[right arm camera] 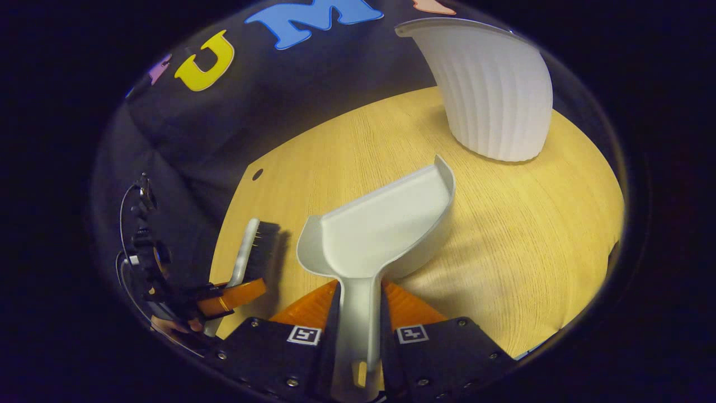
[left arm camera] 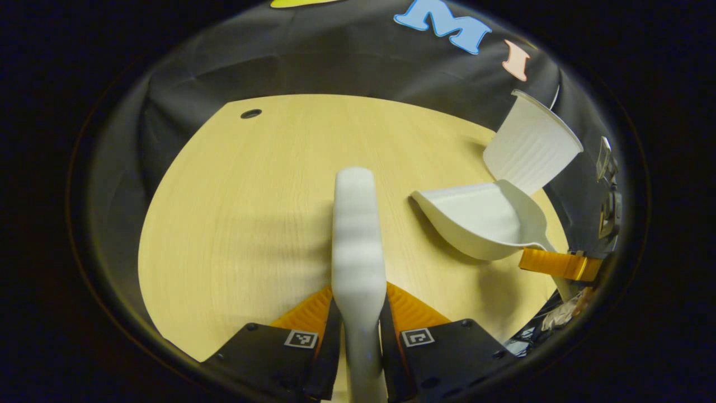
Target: Pick up the small broom and dustpan from the desktop, sweep the trash into the dustpan with the broom, and then empty the trash into the garbage bin.
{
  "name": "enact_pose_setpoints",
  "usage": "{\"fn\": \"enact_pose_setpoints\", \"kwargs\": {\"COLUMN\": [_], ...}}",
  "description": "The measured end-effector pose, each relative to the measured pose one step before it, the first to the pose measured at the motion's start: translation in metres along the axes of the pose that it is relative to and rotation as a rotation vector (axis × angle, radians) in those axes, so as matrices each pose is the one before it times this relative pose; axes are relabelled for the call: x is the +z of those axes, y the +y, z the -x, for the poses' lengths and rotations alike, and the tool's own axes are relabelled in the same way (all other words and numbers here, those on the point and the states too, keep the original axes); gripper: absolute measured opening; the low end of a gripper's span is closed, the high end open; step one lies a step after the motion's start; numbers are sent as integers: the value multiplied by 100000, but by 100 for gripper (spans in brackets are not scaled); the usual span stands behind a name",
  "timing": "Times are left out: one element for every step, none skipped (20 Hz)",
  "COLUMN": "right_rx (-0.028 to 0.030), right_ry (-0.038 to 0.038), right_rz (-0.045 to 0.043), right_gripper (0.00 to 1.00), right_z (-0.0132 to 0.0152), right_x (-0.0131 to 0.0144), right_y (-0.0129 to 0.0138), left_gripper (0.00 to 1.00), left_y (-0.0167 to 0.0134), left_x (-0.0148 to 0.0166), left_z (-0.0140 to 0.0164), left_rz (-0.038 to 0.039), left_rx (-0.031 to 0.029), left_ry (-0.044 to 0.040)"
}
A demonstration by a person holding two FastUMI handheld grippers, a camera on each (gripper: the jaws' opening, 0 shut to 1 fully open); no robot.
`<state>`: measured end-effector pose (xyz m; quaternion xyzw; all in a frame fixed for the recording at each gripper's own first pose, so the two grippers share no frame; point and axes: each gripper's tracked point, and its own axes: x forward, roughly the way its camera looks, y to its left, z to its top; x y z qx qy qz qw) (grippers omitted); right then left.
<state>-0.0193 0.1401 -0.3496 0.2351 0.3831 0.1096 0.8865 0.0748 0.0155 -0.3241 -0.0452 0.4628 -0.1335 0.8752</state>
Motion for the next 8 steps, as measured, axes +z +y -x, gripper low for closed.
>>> {"fn": "enact_pose_setpoints", "kwargs": {"right_rx": [383,67,-112,-443,-514,-532,-309,-455], "right_ry": [-124,57,182,93,461,256,-57,-33], "right_rz": [8,293,303,-80,-131,51,235,360], "right_gripper": [35,35,35,35,35,35,35,35], "right_z": [-45,-92,-165,-87,-200,-228,99,-89], "right_x": [-28,19,-208,-58,-150,-134,-161,-57], "right_y": [-16,-96,-74,-103,-94,22,-11,131], "left_gripper": [42,42,42,42,42,42,42,42], "left_y": [143,113,5,-143,-62,15,150,137], "left_x": [-169,16,-47,-36,-5,-63,-118,-125], "left_z": [-92,-22,-278,-3,33,20,-125,-73], "left_rz": [-116,-90,141,596,516,134,-352,-276], "left_rx": [-69,330,342,2,-202,373,867,768], "left_ry": [159,64,73,59,256,216,444,507]}}
